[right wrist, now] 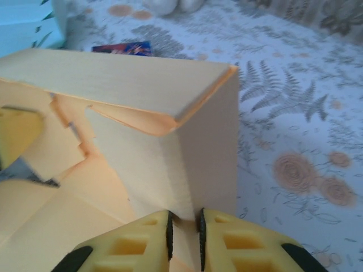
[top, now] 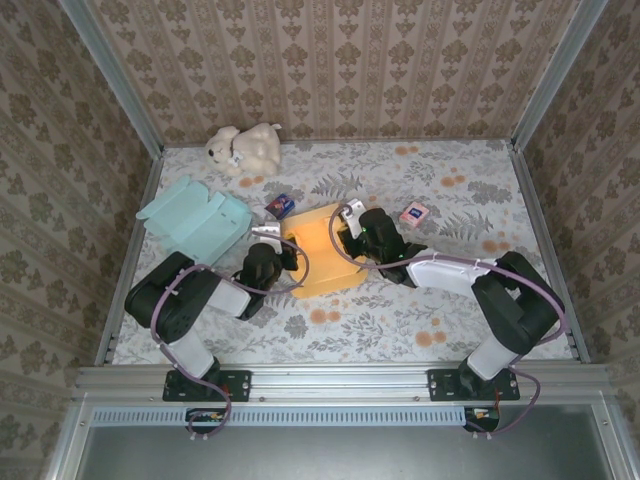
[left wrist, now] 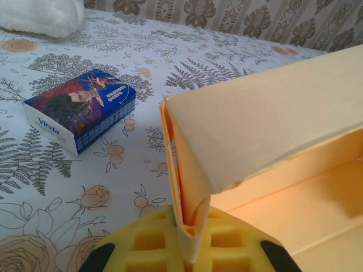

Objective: Fold the paper box

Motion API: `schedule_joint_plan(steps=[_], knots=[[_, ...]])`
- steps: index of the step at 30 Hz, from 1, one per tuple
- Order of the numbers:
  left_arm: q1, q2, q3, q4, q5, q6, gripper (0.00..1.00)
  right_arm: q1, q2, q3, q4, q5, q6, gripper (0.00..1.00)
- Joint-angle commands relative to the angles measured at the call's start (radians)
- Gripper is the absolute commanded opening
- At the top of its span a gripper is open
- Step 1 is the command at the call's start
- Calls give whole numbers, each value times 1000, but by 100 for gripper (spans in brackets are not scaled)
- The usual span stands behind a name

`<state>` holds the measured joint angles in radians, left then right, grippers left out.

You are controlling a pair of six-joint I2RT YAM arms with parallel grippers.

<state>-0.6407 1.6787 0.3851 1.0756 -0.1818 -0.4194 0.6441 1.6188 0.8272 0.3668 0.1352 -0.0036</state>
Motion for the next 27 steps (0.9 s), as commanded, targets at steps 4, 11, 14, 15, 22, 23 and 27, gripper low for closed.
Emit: schedule_joint_plan(steps=[4,11,14,15,22,23,27], knots=[[-50,-62,24,-56,64,-64,0,11,57,2,136,95,27,17],[-63,-114,32,-118,81,-62,0,11,80,0,169,2,-10,26],[-63,-138,33,-152,76,-57,0,9,82,1,175,3,-24,28],[-64,-145,36,-165,72,-56,0,9,81,0,175,1,-29,29],[-65,-171,28,-207,44,-69,0,9,87,6,167,41,-64,33],[-65,-174,29,-214,39,-69,0,9,87,5,168,53,-67,33],[-67,-172,34,-233,22,-81,0,9,85,-9,180,91,-72,34]])
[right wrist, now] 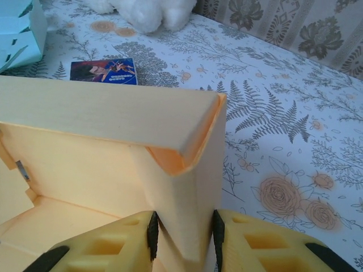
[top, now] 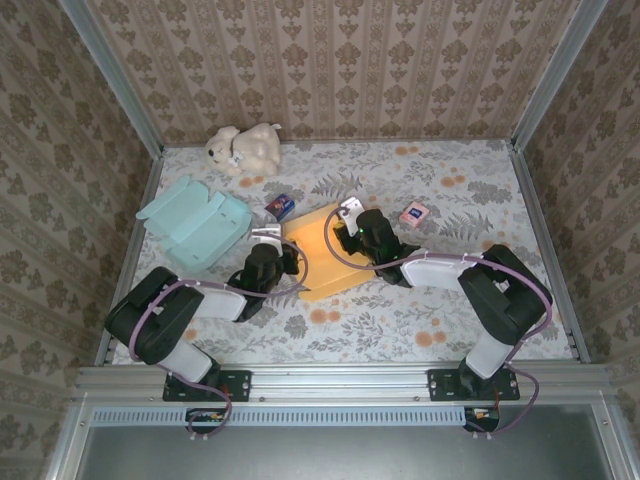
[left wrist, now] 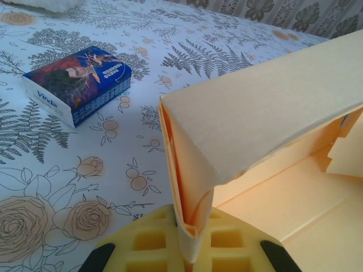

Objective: Fold the paper box

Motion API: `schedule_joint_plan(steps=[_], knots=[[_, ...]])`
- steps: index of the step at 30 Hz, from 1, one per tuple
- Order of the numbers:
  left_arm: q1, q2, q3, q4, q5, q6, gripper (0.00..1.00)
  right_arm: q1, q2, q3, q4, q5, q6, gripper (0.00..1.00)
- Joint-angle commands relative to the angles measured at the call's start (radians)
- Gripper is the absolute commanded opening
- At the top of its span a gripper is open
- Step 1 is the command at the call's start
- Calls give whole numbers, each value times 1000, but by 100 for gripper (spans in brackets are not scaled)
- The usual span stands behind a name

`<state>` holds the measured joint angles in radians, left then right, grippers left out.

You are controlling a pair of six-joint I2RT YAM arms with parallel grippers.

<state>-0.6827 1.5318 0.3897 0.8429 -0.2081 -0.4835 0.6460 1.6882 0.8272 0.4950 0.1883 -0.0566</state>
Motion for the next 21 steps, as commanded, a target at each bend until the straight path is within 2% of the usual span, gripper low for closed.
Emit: schedule_joint_plan(steps=[1,7,11,14,18,21], knots=[[-26,-25,30,-4,45,-22,0,7,13,-13,56,47,-17,34],[-33,-25,65,-80,-13,-91,0,27,13,-42,106,68,-6,26],[-39,-34,119,-204,-60,-195,0,59,28,-32,108,154,-11,12],[-45,-49,180,-372,-111,-306,0,82,41,-10,72,283,-6,0],[-50,-76,285,-671,-203,-482,0,102,49,14,11,479,35,0],[-64,-88,304,-725,-222,-522,0,112,50,22,-23,572,79,0]])
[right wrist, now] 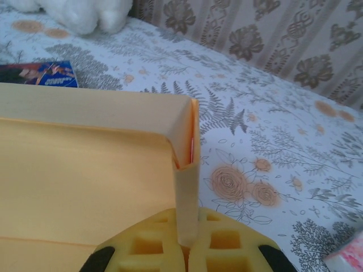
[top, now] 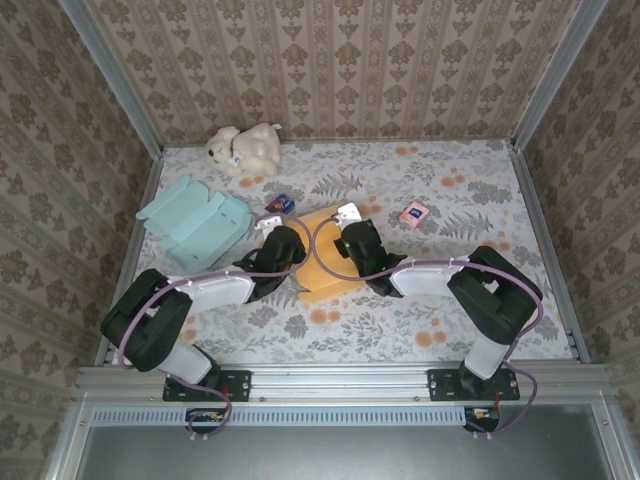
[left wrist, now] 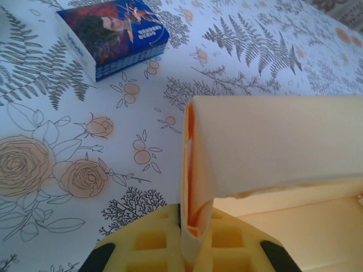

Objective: Fold the paper box

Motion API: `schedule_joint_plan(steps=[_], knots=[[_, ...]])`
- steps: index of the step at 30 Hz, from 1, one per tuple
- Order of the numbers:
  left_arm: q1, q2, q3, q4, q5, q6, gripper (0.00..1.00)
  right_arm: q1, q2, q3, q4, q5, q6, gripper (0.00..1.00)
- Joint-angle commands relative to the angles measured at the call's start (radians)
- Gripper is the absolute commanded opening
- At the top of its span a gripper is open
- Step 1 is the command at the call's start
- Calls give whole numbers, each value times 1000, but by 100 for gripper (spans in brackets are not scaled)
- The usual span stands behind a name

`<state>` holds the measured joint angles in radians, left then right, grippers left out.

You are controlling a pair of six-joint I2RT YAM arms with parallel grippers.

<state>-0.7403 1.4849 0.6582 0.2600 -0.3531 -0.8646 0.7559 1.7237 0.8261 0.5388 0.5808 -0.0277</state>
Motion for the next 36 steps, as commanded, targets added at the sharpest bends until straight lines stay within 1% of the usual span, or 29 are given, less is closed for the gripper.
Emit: schedule_joint_plan(steps=[1,3,4,5,7,8,10,12,13,15,21,23,28,30,31,32,33,36], knots=[[-10,-48,31,-140,-85,-162,0,8,19,30,-79,222,52,0],[-16,-58,26,-139,-98,-190,0,23,31,44,-91,278,42,0],[-20,-63,23,-137,-104,-200,0,27,36,46,-86,286,39,0],[-23,-65,24,-139,-108,-204,0,28,37,45,-80,266,43,0],[-28,-67,27,-139,-109,-209,0,27,33,31,-52,173,55,1],[-28,-67,27,-138,-106,-210,0,25,30,22,-33,105,55,3],[-30,-66,30,-136,-97,-209,0,15,25,11,-2,-103,53,8],[-30,-65,32,-136,-96,-209,0,13,30,31,-33,-193,62,13],[-31,-65,32,-137,-98,-209,0,14,35,49,-67,-202,73,16],[-30,-65,31,-140,-104,-208,0,14,44,71,-102,-205,77,18],[-28,-78,15,-159,-135,-214,0,-9,54,51,-115,-218,89,20],[-28,-82,12,-160,-137,-214,0,-12,59,44,-117,-215,88,24],[-29,-89,9,-160,-133,-211,0,-14,72,40,-110,-201,82,24],[-30,-87,4,-160,-136,-216,0,-15,72,40,-108,-189,76,19],[-29,-88,1,-162,-140,-220,0,-14,70,43,-109,-169,74,12],[-28,-86,1,-163,-144,-223,0,-14,72,44,-112,-135,78,7],[-27,-86,1,-166,-148,-226,0,-12,72,48,-120,-84,90,1],[-28,-86,3,-171,-152,-226,0,-7,64,38,-114,5,105,0]])
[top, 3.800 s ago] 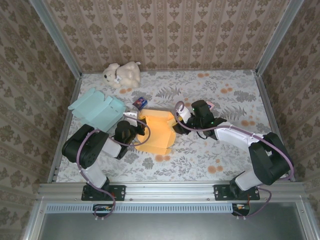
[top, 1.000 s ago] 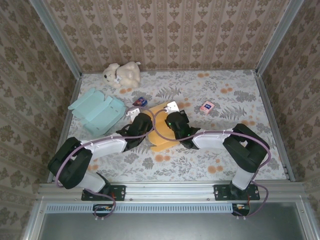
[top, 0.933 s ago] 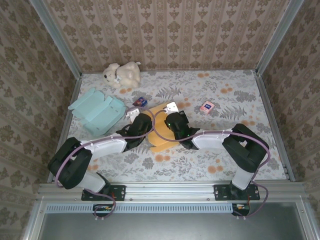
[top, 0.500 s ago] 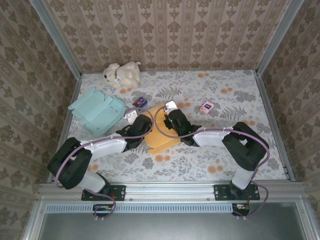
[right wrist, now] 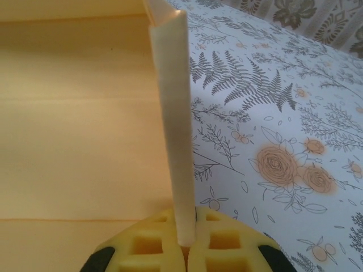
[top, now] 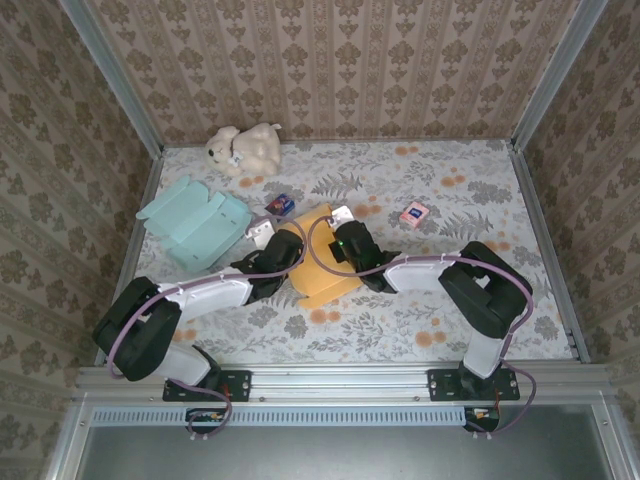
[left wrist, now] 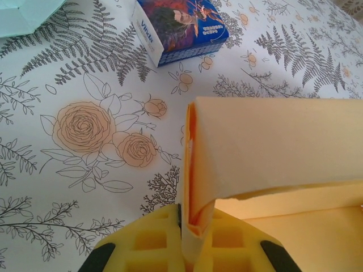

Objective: Fold the paper box

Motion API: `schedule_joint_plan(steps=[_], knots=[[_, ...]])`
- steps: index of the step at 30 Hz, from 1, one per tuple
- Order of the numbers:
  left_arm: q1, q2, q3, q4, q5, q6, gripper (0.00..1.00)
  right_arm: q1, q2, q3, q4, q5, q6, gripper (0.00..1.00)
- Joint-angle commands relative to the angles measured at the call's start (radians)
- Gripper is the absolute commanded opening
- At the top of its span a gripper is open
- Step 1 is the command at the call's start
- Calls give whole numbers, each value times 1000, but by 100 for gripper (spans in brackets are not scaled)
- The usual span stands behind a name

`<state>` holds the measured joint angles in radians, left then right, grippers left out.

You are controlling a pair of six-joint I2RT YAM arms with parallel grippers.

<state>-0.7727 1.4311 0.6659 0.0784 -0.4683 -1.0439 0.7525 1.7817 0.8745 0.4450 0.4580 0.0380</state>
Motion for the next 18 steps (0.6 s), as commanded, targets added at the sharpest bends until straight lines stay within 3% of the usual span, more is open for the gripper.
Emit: schedule_joint_plan(steps=[1,3,8,18], knots=[[4,-32,-5,11,-38,-46,0,-2,3,-19,-8,141,42,0],[6,-32,-2,9,-42,-41,0,1,-9,-43,32,101,37,2],[6,-21,7,11,-50,-27,0,-2,-35,-50,85,-161,12,29],[8,-20,-3,0,-51,-4,0,-39,16,84,64,-171,16,32]])
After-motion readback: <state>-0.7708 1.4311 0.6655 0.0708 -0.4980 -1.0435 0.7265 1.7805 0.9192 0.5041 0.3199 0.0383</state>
